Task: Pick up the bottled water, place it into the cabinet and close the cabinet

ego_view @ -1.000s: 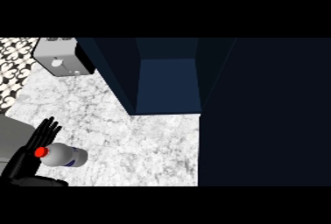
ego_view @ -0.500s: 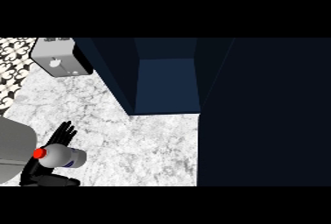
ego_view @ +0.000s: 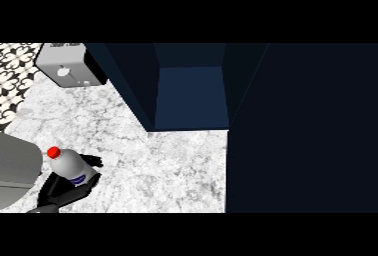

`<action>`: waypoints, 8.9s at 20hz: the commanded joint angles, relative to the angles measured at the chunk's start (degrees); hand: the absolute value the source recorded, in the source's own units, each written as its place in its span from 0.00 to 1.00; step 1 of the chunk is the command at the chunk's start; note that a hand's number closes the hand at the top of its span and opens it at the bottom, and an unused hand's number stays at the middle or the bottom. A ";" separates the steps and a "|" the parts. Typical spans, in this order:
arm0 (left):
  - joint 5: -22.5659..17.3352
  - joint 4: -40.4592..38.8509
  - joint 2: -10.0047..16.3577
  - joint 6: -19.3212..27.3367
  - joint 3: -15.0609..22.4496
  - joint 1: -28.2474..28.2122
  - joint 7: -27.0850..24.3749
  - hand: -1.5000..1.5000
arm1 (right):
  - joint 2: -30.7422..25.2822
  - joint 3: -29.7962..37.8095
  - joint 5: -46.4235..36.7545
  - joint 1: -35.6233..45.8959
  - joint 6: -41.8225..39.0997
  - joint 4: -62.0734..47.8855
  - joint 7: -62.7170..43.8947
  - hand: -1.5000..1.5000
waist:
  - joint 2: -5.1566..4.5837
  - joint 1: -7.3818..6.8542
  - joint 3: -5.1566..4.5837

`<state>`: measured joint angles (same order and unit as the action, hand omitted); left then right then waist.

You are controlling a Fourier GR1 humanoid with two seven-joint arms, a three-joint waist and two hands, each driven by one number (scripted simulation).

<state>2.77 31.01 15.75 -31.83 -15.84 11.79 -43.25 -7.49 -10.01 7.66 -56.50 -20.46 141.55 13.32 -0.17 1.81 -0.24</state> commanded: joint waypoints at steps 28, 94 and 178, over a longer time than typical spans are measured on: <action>-25.04 7.95 -15.72 22.78 17.78 4.14 -0.57 1.00 | -0.41 2.20 5.91 -1.36 -0.40 5.61 -3.57 0.00 | 0.43 -1.28 0.26; -31.34 -23.07 -12.23 64.15 28.44 56.46 9.37 0.00 | 0.06 8.54 8.20 3.94 -8.02 -1.00 0.35 0.00 | -1.94 4.11 0.07; -55.97 78.39 22.34 30.90 29.42 -30.65 13.31 0.00 | -11.98 -36.34 -10.72 8.45 -13.91 7.07 -9.49 1.00 | -0.17 -7.28 -0.59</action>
<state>-51.33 109.14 35.83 1.51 15.86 -18.18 -30.63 -19.84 -32.95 -0.46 -51.06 -31.05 143.00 9.49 0.22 -4.17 -0.80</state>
